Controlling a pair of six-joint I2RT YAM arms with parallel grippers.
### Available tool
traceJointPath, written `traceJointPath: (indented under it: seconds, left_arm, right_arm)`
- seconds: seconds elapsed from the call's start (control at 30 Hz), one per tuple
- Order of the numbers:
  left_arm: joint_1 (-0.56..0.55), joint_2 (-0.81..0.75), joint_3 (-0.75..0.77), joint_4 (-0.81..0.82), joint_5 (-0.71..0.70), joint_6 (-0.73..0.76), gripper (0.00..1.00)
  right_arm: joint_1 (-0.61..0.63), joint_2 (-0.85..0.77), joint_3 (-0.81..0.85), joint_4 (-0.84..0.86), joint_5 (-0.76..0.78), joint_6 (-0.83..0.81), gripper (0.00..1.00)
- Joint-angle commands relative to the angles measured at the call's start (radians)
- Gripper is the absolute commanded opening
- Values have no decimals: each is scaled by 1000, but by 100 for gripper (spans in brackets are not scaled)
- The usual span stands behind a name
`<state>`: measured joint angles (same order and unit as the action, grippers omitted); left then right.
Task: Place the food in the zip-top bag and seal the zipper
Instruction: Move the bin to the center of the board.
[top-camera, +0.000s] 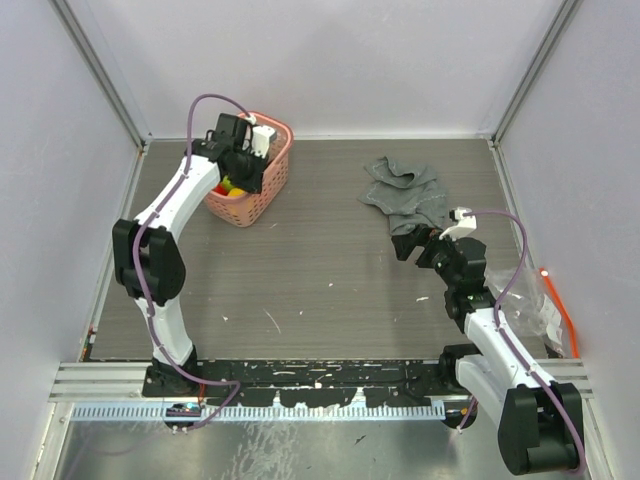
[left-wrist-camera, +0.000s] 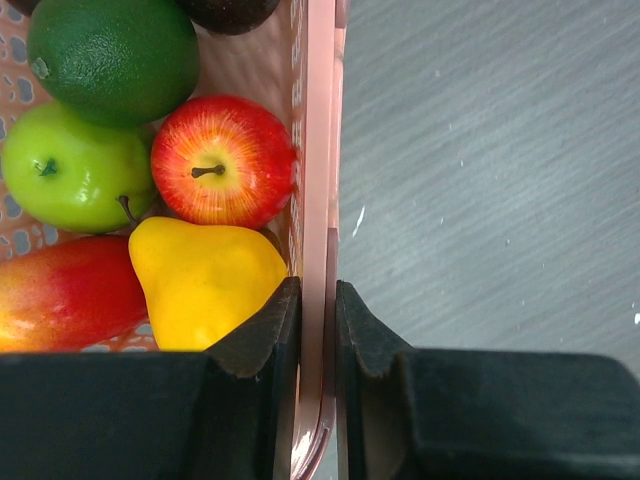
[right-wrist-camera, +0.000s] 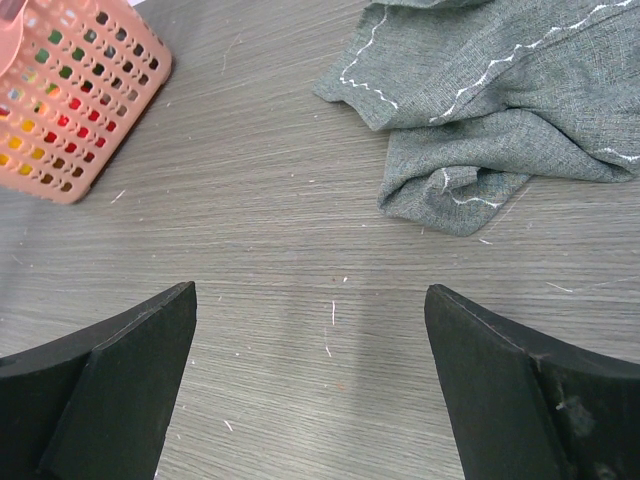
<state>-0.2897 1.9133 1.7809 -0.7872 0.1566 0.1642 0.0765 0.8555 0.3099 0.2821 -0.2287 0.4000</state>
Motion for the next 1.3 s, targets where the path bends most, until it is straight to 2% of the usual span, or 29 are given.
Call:
traceJointPath:
  seconds: [0.0, 0.23, 0.47, 0.7, 0.83, 0.93, 1.03, 1.27]
  left_arm:
    - [-1, -103, -55, -33, -39, -46, 15]
    - [-1, -187, -162, -112, -136, -69, 15]
    - [9, -275, -229, -180, -298, -67, 17]
    - [21, -380, -348, -128, -316, -88, 26]
    - [21, -432, -377, -118, -264, -111, 35]
    - [20, -485, -393, -117, -264, -125, 50]
    - [21, -549, -405, -112, -257, -155, 64]
    - [20, -777, -465, -94, -248, -241, 85]
  right_arm:
    - [4, -5, 2, 78, -29, 20, 100]
    - [8, 16, 1, 108, -57, 41, 100]
    - [9, 0, 9, 98, -73, 45, 100]
    - [9, 8, 16, 92, -88, 46, 100]
    - [9, 25, 34, 70, -99, 38, 100]
    - [8, 16, 62, 26, -100, 31, 100]
    - [9, 12, 125, -79, -87, 8, 100]
    - [8, 2, 241, -344, 42, 39, 100]
